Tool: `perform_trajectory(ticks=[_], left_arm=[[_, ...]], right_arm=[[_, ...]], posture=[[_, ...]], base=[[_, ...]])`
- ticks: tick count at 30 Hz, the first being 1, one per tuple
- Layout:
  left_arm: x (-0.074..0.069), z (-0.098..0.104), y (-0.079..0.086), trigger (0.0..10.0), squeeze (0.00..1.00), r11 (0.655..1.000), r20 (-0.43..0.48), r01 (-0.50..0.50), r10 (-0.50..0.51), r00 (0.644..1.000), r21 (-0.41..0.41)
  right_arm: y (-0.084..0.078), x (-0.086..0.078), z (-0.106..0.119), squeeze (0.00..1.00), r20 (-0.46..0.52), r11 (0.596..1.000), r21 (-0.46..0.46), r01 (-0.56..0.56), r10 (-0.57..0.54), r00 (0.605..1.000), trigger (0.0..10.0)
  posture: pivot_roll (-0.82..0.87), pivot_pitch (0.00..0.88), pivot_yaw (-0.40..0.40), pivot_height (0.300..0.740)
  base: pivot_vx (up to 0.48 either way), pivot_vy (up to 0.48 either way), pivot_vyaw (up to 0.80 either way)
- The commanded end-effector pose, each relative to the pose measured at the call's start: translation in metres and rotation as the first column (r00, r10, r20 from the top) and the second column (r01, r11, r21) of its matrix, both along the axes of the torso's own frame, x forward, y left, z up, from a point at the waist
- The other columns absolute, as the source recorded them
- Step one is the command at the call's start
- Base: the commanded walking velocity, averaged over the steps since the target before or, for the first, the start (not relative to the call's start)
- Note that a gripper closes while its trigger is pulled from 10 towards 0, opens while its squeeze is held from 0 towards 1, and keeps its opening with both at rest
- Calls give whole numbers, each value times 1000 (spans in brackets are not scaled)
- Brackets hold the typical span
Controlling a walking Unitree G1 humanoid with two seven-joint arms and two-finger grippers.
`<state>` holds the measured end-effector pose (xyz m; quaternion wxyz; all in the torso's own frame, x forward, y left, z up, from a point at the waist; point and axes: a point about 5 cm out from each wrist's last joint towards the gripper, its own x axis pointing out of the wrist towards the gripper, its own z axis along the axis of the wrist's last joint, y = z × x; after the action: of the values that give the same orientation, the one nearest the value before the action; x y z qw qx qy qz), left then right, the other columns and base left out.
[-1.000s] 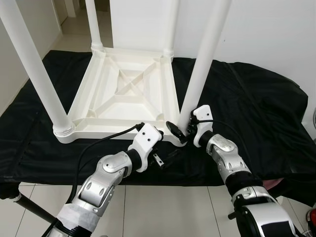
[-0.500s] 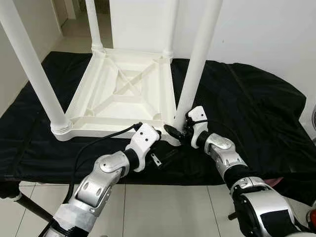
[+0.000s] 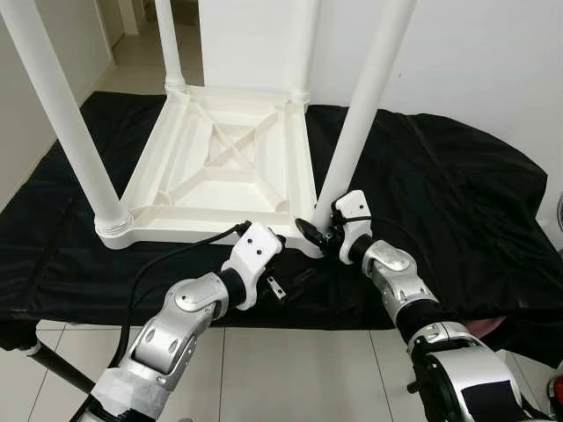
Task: Building children table
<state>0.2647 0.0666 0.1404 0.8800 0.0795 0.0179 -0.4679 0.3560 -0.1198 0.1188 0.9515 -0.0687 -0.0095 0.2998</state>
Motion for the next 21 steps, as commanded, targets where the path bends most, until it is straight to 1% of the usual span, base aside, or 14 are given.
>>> perform_trajectory(ticks=[1,2,4,5,6,7,8,9,10,11,12,13,16,21], left_arm=[[-4,0,-3,10000,0,999,-11,31,-31,999,-5],[-5,0,-3,10000,0,999,-12,33,-33,999,-5],[-4,0,-4,10000,0,999,-12,35,-35,999,-5],[-4,0,-4,10000,0,999,-13,36,-36,999,-5],[-3,0,-4,10000,0,999,-12,37,-37,999,-5],[-3,0,-4,10000,0,999,-11,39,-39,999,-4],[-3,0,-5,10000,0,999,-11,40,-40,999,-4],[-3,0,-5,10000,0,999,-11,40,-40,999,-4],[-3,0,-5,10000,0,999,-11,41,-41,999,-4],[-3,0,-6,10000,0,999,-9,44,-44,999,-5],[-3,0,-6,10000,0,999,-9,44,-44,999,-5],[-2,0,-6,10000,0,999,-9,46,-46,999,-5],[-2,0,-6,10000,0,999,-9,47,-47,999,-5],[-2,0,-7,10000,0,999,-9,52,-52,999,-4]], right_arm=[[2,-2,2,0,0,995,41,93,-93,996,10000],[3,-3,2,0,-2,991,56,124,-124,992,10000],[2,-7,-1,0,-46,961,112,252,-248,968,10000],[2,-11,-3,0,-51,944,113,309,-305,951,10000],[2,-15,-6,0,-59,925,117,361,-357,932,10000],[4,-23,-11,0,-67,888,122,443,-438,896,10000],[5,-25,-13,0,-74,877,124,464,-458,886,10000],[5,-25,-13,0,-74,877,124,464,-458,886,10000],[5,-28,-14,0,-75,862,131,490,-484,872,10000],[9,-34,-16,0,-90,832,144,536,-529,844,10000],[9,-34,-16,0,-90,832,144,536,-529,844,10000],[12,-37,-16,0,-100,821,148,551,-542,835,10000],[18,-40,-15,0,-107,835,147,530,-519,848,10000],[12,-39,-10,0,-111,823,144,550,-539,835,10000]], posture=[[-16,0,-64,740],[-16,0,-64,740],[-18,0,-65,740],[-22,0,-65,740],[-24,0,-65,740],[-27,0,-65,740],[-27,0,-65,740],[-27,0,-65,740],[-28,0,-66,740],[-29,0,-67,740],[-29,0,-67,740],[-29,0,-67,740],[-33,0,-64,740],[-32,0,-66,740]], base=[[0,0,0],[0,0,0],[0,0,0],[0,0,0],[0,0,0],[0,0,0],[0,0,0],[0,0,0],[0,0,0],[0,0,0],[0,0,0],[0,0,0],[0,0,0],[0,0,0]])
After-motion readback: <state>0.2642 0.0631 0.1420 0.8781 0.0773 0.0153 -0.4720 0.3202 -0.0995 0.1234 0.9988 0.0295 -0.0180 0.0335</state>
